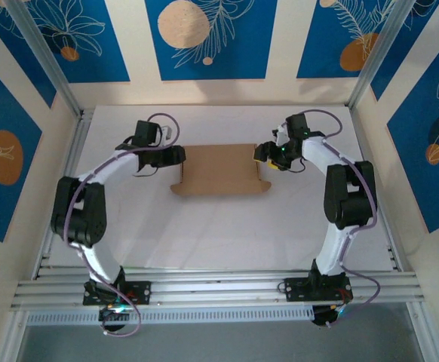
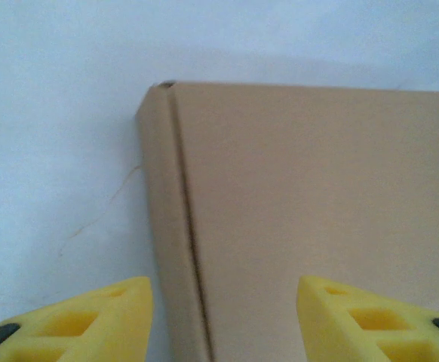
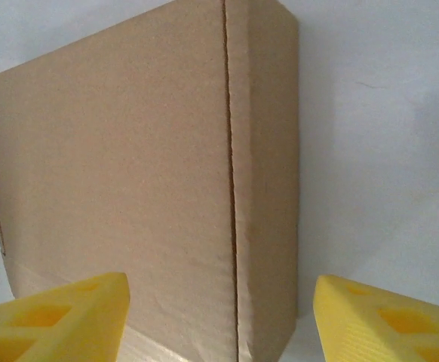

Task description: Fold the paper box

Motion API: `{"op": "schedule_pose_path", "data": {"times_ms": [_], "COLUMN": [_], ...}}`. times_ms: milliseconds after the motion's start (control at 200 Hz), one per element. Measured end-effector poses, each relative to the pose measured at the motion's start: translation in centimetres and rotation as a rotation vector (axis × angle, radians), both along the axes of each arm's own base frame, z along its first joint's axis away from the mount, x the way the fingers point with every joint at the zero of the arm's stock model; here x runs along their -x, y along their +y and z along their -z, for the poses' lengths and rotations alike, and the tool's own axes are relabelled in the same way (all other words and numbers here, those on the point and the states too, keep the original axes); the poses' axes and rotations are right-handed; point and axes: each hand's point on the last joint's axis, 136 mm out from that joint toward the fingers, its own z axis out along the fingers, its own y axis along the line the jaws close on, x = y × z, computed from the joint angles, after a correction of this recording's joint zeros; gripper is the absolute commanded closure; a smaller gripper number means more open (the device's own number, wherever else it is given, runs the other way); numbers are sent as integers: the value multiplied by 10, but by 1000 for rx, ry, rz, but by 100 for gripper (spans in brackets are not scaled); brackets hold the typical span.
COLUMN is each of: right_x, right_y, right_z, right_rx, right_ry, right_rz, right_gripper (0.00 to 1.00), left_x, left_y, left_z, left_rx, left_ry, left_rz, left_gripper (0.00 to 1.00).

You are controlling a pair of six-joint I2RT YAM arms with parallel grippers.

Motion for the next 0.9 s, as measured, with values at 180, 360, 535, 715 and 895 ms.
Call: {"op": "schedule_pose_path", "data": {"times_ms": [180,360,535,715,895], "right_x": [-11,-9,-15,-14,-7], "right_y": [9,12,6,8,20], "right_z": [13,21,15,21,37], "right_rx": [-50,-90,-150,-181,-179], "right_ry": [33,73,64,89,134], "right_rz": [-20,-18,1,0,-25], "right_gripper": [29,26,25,24,23], "left_x": [3,0,-4,-5,-5], "left_y": [-6,-8,3,6,6], "left_z": [29,35,42,44,44], "left_rx": [46,98,176,223,251], "left_ry": [79,94,110,114,122], "left_rz": [25,27,8,20,29], "left_gripper": [49,65,78,88,95]}}
